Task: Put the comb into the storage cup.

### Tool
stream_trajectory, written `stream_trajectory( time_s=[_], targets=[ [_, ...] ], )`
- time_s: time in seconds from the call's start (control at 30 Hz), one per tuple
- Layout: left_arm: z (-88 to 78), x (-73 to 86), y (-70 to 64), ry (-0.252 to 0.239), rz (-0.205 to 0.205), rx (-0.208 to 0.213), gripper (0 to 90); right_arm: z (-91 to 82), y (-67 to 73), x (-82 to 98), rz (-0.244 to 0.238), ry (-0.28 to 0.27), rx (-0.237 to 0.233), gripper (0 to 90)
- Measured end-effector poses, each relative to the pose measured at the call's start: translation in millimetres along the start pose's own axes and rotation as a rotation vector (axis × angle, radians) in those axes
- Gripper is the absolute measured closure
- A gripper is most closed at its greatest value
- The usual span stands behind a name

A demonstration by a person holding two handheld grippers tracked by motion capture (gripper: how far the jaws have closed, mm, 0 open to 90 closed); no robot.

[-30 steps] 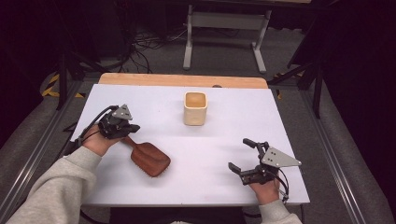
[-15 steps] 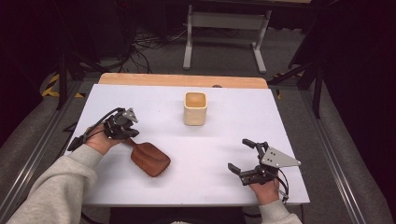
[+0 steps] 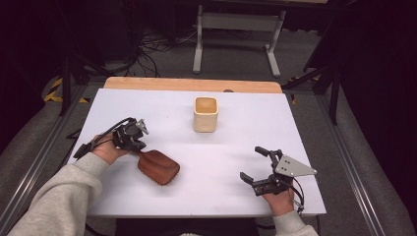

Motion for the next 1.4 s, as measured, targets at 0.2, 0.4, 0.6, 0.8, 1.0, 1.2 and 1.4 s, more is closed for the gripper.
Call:
stream_trajectory(
  time_s=[0.2,0.4,0.6,0.8,1.0,1.2,1.4],
  targets=[
    [-5.4,9.3,-6.7,0.026,0.015,0.016,90.0,0.1,-0.1,0.1,0.002,0.0,-0.001,2.2],
    [-9.6,18.0,-14.2,0.033,0.018,0.034,90.0,1.2,0.6,0.1,0.004,-0.001,-0.003,2.2],
    [-14.2,23.6,-23.3,0.035,0.019,0.055,90.0,2.2,0.6,0.7,0.002,0.002,-0.006,2.2],
    [-17.1,27.6,-31.0,0.038,0.018,0.072,90.0,2.3,1.3,0.8,0.005,0.002,-0.009,2.2],
    [-19.8,33.8,-37.3,0.053,0.003,0.088,89.9,2.6,2.0,1.0,0.005,0.004,-0.009,2.2],
    [-22.9,37.8,-43.5,0.051,0.002,0.106,89.8,2.6,2.1,1.0,0.005,0.005,-0.01,2.2],
    [-26.6,42.8,-51.0,0.052,-0.015,0.122,89.9,3.1,2.9,1.1,0.008,0.003,-0.013,2.2]
  ],
)
Point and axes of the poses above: each handheld gripper's, and its own axes: z roughly forward along the jaws, x roughly out of its underside, y roughly to its left, the point moved 9 cm from there along z, roughly forward along the jaws, and after that the axes turned 14 degrees about -y, right-handed, at the moved point
